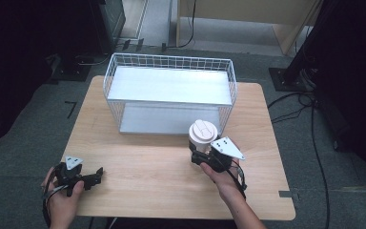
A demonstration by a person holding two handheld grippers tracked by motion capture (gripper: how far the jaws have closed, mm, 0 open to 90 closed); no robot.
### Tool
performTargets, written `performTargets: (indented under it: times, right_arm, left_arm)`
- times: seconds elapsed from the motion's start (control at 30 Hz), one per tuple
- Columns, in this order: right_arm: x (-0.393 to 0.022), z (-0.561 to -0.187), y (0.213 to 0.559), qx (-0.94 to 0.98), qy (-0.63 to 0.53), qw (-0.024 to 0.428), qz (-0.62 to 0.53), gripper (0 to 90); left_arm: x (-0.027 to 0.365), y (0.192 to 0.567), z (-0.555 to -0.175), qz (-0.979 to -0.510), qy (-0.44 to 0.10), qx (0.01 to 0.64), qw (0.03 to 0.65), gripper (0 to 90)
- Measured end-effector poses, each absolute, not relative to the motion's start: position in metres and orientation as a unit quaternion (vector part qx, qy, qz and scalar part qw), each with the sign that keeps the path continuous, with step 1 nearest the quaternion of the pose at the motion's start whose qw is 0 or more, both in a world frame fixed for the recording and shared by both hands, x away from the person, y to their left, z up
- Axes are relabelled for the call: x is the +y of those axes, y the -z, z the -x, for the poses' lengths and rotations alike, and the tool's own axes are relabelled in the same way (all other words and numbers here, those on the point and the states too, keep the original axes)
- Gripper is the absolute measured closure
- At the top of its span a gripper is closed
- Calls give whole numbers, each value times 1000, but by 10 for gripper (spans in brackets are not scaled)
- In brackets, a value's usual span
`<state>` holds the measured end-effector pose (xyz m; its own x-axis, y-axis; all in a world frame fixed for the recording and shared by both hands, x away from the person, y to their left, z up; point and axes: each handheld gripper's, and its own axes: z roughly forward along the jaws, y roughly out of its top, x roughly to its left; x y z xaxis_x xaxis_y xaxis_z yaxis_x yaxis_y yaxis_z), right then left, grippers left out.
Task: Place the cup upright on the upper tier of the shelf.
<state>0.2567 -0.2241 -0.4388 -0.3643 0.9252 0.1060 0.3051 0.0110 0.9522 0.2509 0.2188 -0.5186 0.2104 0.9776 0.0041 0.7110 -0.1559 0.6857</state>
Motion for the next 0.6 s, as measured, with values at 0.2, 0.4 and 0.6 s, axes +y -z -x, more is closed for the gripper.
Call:
performTargets:
  times: [0.2, 0.4, 0.6]
  right_arm:
    - [-222, -255, 421, 637, -533, 310, -463, 152]
    - [-221, -256, 403, 626, -545, 328, -452, 153]
    - [-217, -263, 376, 602, -568, 347, -441, 153]
  left_arm:
    - [219, 519, -251, -724, -234, 583, 285, 0]
    - [219, 519, -251, -723, -233, 584, 287, 0]
    - [219, 519, -251, -723, -233, 584, 286, 0]
